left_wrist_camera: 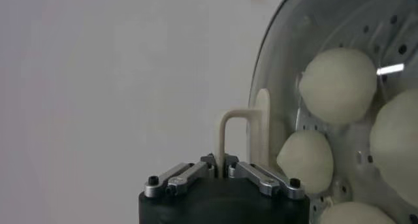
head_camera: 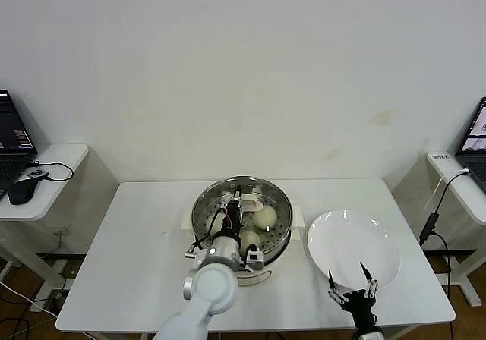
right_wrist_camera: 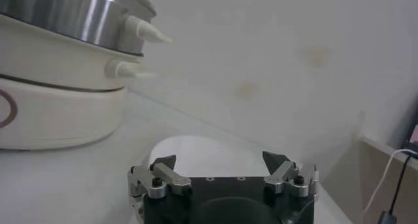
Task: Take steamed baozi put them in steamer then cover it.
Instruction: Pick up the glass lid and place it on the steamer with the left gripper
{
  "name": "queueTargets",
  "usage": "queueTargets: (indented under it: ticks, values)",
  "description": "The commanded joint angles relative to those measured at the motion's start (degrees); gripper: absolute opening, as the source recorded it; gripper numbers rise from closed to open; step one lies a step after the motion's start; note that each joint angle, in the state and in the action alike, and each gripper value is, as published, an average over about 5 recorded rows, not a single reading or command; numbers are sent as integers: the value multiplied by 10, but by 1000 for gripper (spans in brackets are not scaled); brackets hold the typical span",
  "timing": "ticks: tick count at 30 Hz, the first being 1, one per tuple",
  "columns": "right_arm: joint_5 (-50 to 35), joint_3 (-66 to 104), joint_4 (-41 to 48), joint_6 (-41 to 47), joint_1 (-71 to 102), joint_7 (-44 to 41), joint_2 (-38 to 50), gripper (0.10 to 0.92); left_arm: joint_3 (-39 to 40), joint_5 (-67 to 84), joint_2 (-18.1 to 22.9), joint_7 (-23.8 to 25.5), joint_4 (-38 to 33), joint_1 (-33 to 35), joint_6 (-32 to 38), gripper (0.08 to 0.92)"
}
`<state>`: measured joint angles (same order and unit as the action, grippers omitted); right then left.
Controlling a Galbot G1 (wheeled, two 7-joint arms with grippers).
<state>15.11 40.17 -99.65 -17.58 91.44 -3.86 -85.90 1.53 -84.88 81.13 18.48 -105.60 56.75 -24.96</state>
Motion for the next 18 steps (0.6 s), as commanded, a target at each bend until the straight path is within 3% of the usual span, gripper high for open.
queueTargets:
  ticks: [1, 9, 18]
  values:
    - [2, -1, 0, -2, 1, 0, 0, 823, 0, -6, 10, -5, 10, 0, 3, 141]
    - [3, -2, 0, -2, 2, -1, 1, 823, 0, -2, 15, -10, -13, 15, 6, 168]
    - [6, -4, 2, -2, 2, -2, 0, 823, -10, 16, -24, -12, -121, 92, 6, 414]
